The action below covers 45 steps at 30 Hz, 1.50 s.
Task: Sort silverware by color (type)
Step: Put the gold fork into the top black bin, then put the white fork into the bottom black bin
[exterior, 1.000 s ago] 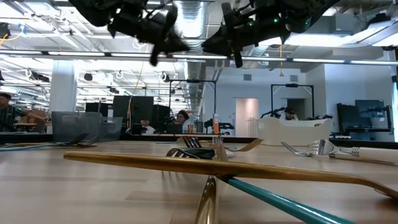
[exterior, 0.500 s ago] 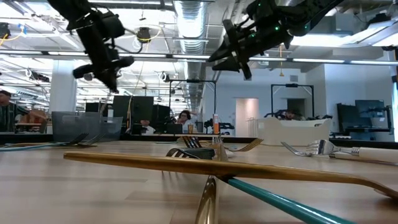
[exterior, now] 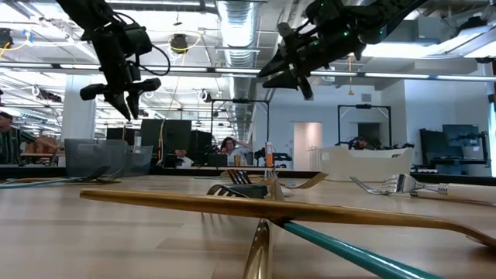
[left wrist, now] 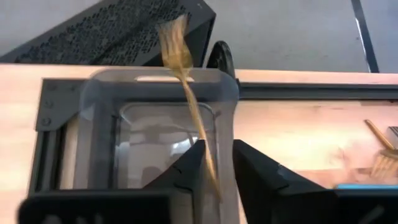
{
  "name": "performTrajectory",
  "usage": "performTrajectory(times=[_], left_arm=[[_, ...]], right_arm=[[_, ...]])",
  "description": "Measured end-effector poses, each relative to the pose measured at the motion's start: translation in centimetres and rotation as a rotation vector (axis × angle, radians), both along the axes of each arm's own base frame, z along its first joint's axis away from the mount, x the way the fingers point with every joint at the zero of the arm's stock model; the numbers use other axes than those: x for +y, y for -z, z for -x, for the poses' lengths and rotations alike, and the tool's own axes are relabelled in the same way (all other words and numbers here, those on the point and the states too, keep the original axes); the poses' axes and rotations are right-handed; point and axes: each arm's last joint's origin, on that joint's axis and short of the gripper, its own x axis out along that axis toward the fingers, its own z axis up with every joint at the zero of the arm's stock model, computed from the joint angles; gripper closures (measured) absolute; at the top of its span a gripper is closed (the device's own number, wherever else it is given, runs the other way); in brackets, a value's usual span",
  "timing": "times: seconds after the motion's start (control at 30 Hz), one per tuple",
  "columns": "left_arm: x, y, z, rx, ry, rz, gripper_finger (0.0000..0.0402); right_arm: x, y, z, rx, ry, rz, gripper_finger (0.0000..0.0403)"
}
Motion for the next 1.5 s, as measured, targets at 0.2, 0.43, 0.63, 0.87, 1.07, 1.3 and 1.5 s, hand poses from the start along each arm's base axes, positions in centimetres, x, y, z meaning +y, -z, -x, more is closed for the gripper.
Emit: performTrajectory(times=[0.2, 0.43, 0.63, 0.87, 1.07, 1.3, 1.5], left_arm=[[-0.1, 0.1, -0.1, -0.061, -0.011, 0.032, 0.0264], [-1.3, -1.0, -1.4, -0.155, 0.129, 0.013, 0.0225], [-4.9, -3.9, -2.6, -0.178, 0.218, -0.171, 0.0228], [-9.6, -5.3, -3.7, -0.245, 0.435, -0.269, 0.0232], [-12.1, -4.3, -4.7, -0.224, 0.569, -0.27, 0.0232], [-13.9, -2.3, -5.4, -0.186, 0.695, -0.226, 0.0232], [-15.3, -1.1, -5.8, -0.197, 0.765, -0.176, 0.0232]], right_arm=[[0.6, 0.4, -0.1, 0.035, -0.006, -0.052, 0.0216], [0.7, 1.1, 0.2, 0.075, 0.048, -0.207, 0.0223], [2.4, 0.6, 1.8, 0.199, 0.048, -0.245, 0.0232], [6.2, -1.6, 4.5, 0.295, 0.151, -0.238, 0.0235], [11.0, -1.9, 6.6, 0.422, 0.234, -0.278, 0.0235], [18.4, -2.0, 8.6, 0.385, 0.34, -0.374, 0.0235], [23.1, 0.0, 10.7, 0.544, 0.402, -0.509, 0.0235]])
